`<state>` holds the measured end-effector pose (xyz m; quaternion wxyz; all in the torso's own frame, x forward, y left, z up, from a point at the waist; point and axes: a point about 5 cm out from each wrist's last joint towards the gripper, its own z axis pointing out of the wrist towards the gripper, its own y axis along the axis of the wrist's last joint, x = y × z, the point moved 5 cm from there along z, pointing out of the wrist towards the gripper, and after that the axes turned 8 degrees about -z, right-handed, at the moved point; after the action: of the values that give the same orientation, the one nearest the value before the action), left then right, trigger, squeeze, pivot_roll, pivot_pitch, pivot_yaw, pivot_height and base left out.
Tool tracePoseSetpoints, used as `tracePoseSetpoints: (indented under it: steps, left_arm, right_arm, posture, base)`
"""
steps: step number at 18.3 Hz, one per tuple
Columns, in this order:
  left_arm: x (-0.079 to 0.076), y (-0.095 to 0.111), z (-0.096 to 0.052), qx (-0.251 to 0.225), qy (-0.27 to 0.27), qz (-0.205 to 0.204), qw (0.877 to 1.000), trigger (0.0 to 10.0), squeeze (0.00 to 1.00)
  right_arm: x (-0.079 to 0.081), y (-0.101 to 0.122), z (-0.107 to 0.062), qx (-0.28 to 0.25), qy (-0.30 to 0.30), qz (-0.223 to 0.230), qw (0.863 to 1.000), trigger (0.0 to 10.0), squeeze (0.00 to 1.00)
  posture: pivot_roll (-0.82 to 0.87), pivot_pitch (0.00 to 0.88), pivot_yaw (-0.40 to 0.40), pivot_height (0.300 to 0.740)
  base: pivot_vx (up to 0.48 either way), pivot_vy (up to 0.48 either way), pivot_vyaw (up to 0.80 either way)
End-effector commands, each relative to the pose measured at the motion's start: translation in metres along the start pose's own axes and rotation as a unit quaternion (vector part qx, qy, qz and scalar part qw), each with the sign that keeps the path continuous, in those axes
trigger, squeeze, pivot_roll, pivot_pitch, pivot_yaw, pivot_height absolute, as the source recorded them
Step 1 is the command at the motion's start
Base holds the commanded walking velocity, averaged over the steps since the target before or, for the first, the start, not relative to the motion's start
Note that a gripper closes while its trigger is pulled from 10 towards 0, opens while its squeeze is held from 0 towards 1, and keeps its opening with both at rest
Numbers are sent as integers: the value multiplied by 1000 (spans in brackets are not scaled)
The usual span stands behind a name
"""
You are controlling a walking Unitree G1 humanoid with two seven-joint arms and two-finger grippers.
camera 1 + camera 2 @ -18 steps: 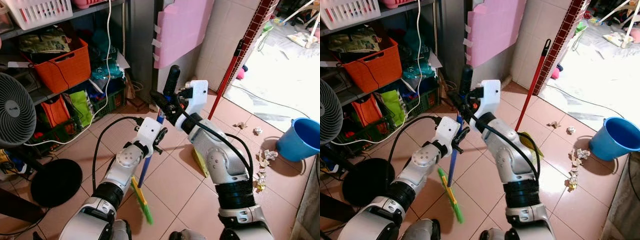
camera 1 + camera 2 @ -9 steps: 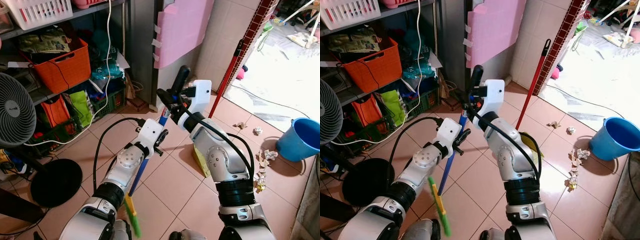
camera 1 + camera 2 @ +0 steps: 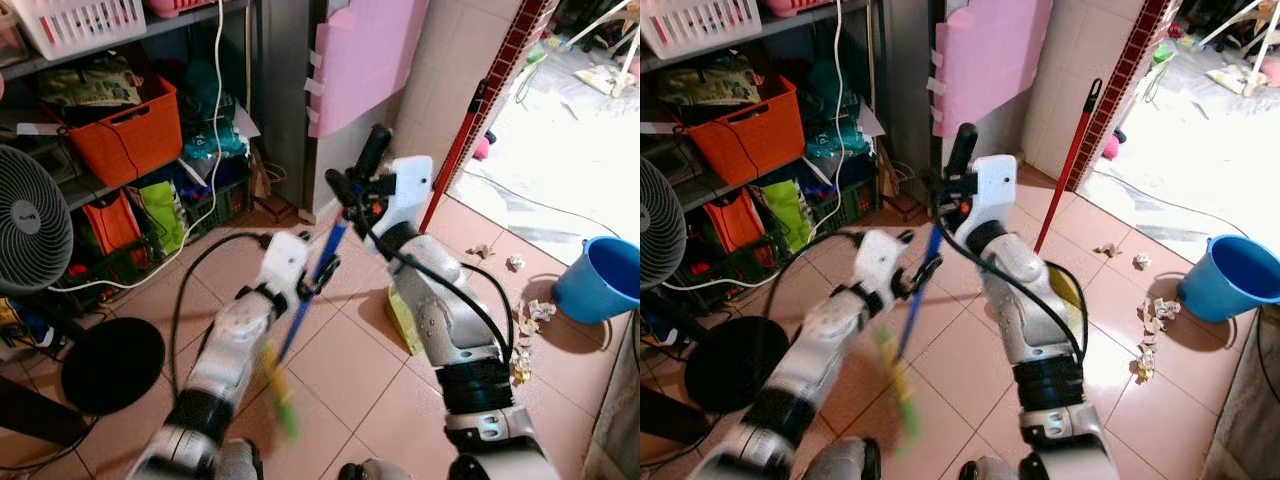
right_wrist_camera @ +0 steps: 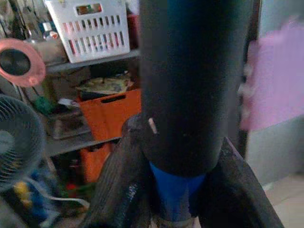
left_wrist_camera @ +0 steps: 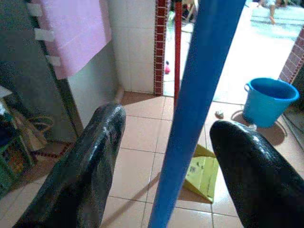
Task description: Sweep floor
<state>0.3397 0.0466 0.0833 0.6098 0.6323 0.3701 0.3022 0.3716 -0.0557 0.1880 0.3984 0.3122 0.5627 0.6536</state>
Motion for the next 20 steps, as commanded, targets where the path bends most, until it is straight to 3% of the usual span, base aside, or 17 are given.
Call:
tracePoseSetpoints:
  steps: [1,2,3,4,5,6,7,8,9,11,12,13,15,18,19,20]
  left_arm:
    - [2,6,-4,-6,9,-9,1000,10000,1000]
    - [11,7,-21,-16,44,-11,999,10000,1000]
    - [21,6,-34,-18,80,-9,997,10000,1000]
    - [42,1,-54,-20,148,-34,988,10000,1000]
    - [61,-2,-70,-12,212,-26,977,10000,1000]
    - [66,-2,-74,-6,234,-22,972,10000,1000]
    - [71,12,-82,-29,235,-18,971,10000,1000]
    - [82,9,-96,-23,271,-32,962,10000,1000]
    - [82,0,-104,-9,289,-42,956,10000,1000]
    - [70,-12,-108,12,288,-50,956,10000,1000]
    - [65,-17,-108,25,283,-54,957,10000,1000]
    - [66,-20,-109,32,293,-62,954,10000,0]
    - [73,-10,-106,19,296,-54,953,10000,0]
    - [87,-11,-109,14,329,-56,943,10000,0]
    - [89,-12,-106,18,325,-54,944,10000,0]
    - [89,-12,-104,19,321,-55,945,10000,0]
  right_arm:
    - [-2,13,1,-33,7,-61,998,0,0]
    - [-9,4,-3,-26,11,-123,992,314,0]
    - [-18,-3,-7,-13,-4,-121,993,6902,0]
    - [-29,-14,-13,1,-20,-164,986,10000,0]
    - [-45,-27,-21,24,-50,-195,979,10000,0]
    - [-53,-33,-23,35,-62,-201,977,10000,0]
    - [-72,-43,-29,69,-105,-187,974,10000,0]
    - [-84,-50,-34,91,-136,-172,971,10000,0]
    - [-86,-63,-40,113,-135,-147,973,10000,0]
    - [-73,-68,-52,105,-79,-175,976,10000,0]
    - [-72,-72,-57,114,-81,-157,978,10000,0]
    - [-82,-68,-61,93,-165,-138,972,10000,0]
    - [-96,-63,-75,83,-250,-168,950,10000,0]
    - [-107,-68,-85,99,-279,-168,940,10000,0]
    - [-117,-66,-86,111,-309,-186,926,10000,0]
    - [-118,-66,-84,112,-319,-181,924,10000,0]
  posture:
    - [44,61,-70,740]
    - [48,66,-68,740]
    - [51,71,-68,740]
    - [55,77,-71,740]
    - [87,87,-119,740]
    - [93,91,-123,740]
    - [91,93,-140,740]
    - [79,99,-107,740]
    - [59,97,-66,740]
    - [34,81,-33,740]
    - [29,75,-42,740]
    - [34,74,-55,740]
    - [53,76,-68,740]
    - [33,77,-59,740]
    - [31,86,-64,740]
    - [31,86,-64,740]
  base:
    - [0,0,0]
    - [0,0,0]
    - [0,0,0]
    - [0,0,0]
    - [0,0,0]
    - [0,0,0]
    - [0,0,0]
    - [0,0,0]
    - [0,0,0]
    - [0,0,0]
    - [0,0,0]
    - [0,0,0]
    - [0,0,0]
    - [0,0,0]
    - [0,0,0]
    - [0,0,0]
